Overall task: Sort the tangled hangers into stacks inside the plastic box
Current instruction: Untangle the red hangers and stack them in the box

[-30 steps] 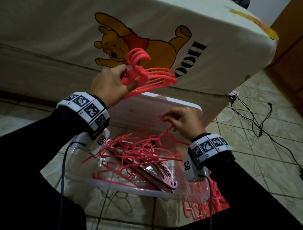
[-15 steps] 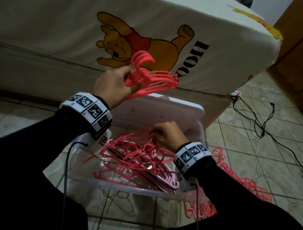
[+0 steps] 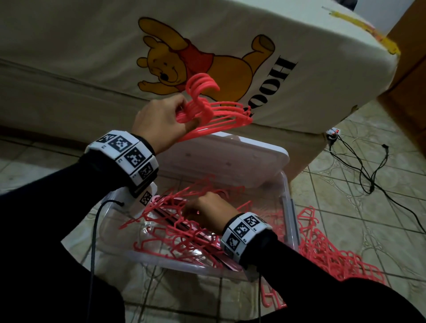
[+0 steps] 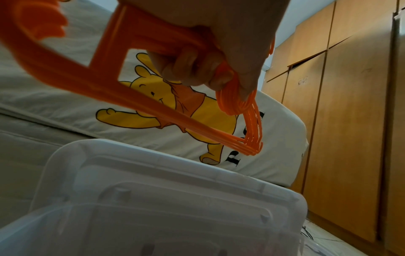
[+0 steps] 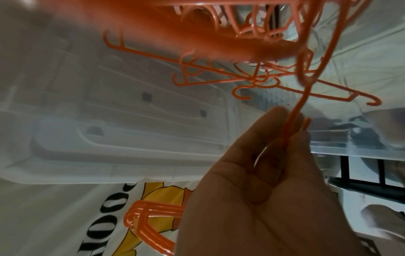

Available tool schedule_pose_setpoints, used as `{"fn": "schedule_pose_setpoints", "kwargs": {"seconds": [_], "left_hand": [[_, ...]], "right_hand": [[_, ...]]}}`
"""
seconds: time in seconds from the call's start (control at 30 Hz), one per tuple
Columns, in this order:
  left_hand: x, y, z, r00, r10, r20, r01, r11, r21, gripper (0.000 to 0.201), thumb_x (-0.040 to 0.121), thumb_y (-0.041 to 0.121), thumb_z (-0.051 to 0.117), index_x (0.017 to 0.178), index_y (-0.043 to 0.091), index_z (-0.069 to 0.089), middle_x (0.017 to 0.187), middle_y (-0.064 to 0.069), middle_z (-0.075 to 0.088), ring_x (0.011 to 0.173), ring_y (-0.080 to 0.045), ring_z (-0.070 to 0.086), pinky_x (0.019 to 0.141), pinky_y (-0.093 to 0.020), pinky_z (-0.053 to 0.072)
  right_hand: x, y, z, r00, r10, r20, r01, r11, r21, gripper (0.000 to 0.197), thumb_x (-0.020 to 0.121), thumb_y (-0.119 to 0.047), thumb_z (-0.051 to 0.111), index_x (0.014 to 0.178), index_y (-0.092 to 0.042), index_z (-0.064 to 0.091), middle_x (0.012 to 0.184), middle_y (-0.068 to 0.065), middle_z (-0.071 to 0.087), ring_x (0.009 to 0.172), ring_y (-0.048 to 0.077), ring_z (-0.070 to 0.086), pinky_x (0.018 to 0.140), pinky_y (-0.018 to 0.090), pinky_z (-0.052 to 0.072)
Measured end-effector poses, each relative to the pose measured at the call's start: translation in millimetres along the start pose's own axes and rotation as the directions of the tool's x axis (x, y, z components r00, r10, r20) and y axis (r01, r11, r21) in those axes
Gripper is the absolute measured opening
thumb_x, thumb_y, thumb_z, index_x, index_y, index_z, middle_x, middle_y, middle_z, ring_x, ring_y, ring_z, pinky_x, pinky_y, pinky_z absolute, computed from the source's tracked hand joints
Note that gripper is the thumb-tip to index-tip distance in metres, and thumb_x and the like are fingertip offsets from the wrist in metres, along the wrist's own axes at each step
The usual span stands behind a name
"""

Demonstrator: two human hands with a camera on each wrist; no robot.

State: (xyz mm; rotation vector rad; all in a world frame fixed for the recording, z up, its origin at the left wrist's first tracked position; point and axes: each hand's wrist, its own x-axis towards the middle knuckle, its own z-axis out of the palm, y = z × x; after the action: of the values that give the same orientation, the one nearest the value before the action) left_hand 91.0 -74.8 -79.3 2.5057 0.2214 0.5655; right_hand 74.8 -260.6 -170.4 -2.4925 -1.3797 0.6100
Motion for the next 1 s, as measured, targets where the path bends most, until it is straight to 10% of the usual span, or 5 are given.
{"fn": "schedule_pose_setpoints", "kwargs": {"seconds": [0.17, 0.47, 0.6, 0.77, 1.0], "left_hand": [[0.5, -0.7, -0.8, 1.000, -0.005, 0.012, 0.005, 1.000, -0.002, 0.040, 0.078, 0.061, 0.062, 0.090, 0.024, 0.058, 0.081, 0.002, 0.065, 0.077, -0.022, 0.060, 0.070, -0.041, 0.051], [4.3, -5.6, -3.6, 0.997, -0.001, -0.075, -0.002, 0.999, -0.039, 0.067, 0.062, 0.088, 0.041, 0.086, 0.027, 0.054, 0.074, 0.004, 0.062, 0.071, -0.021, 0.060, 0.065, -0.039, 0.049], [4.9, -7.1, -3.6, 0.997, -0.017, -0.081, 0.015, 1.000, -0.027, 0.066, 0.061, 0.090, 0.040, 0.084, 0.029, 0.053, 0.073, 0.007, 0.059, 0.069, -0.018, 0.057, 0.062, -0.034, 0.046], [5.7, -8.7, 0.3, 0.999, -0.050, 0.019, 0.052, 0.995, -0.081, 0.046, 0.069, 0.070, 0.062, 0.086, 0.028, 0.058, 0.080, 0.005, 0.064, 0.080, -0.021, 0.061, 0.073, -0.041, 0.051], [-3.5, 0.9, 14.6, 0.976, -0.003, 0.217, 0.046, 0.980, -0.194, 0.050, 0.066, 0.074, 0.061, 0.085, 0.028, 0.062, 0.083, 0.010, 0.066, 0.083, -0.011, 0.063, 0.072, -0.032, 0.050]], "right_hand": [[2.7, -0.7, 0.8, 0.999, -0.020, 0.034, 0.019, 0.999, 0.035, 0.019, 0.089, -0.012, 0.061, 0.106, -0.017, 0.068, 0.102, 0.006, 0.070, 0.095, 0.023, 0.065, 0.084, 0.037, 0.052], [-12.4, 28.3, -62.7, 0.894, 0.236, -0.380, -0.097, 0.932, 0.350, 0.016, 0.081, -0.011, 0.070, 0.095, -0.016, 0.067, 0.081, 0.003, 0.071, 0.074, 0.016, 0.066, 0.075, 0.031, 0.054], [-28.3, 36.9, -88.7, 0.879, 0.370, -0.301, -0.033, 0.678, 0.735, 0.011, 0.089, -0.001, 0.060, 0.092, -0.012, 0.060, 0.068, 0.010, 0.060, 0.054, 0.016, 0.055, 0.055, 0.030, 0.052], [-43.2, 37.0, -104.2, 0.891, 0.354, -0.285, 0.137, 0.388, 0.911, 0.016, 0.088, 0.006, 0.055, 0.097, -0.006, 0.060, 0.082, 0.012, 0.069, 0.068, 0.020, 0.068, 0.066, 0.030, 0.059], [-41.9, 18.9, -109.7, 0.750, 0.347, -0.564, 0.259, 0.630, 0.732, 0.013, 0.080, 0.000, 0.070, 0.088, -0.009, 0.066, 0.077, 0.016, 0.071, 0.071, 0.020, 0.068, 0.062, 0.026, 0.052]]}}
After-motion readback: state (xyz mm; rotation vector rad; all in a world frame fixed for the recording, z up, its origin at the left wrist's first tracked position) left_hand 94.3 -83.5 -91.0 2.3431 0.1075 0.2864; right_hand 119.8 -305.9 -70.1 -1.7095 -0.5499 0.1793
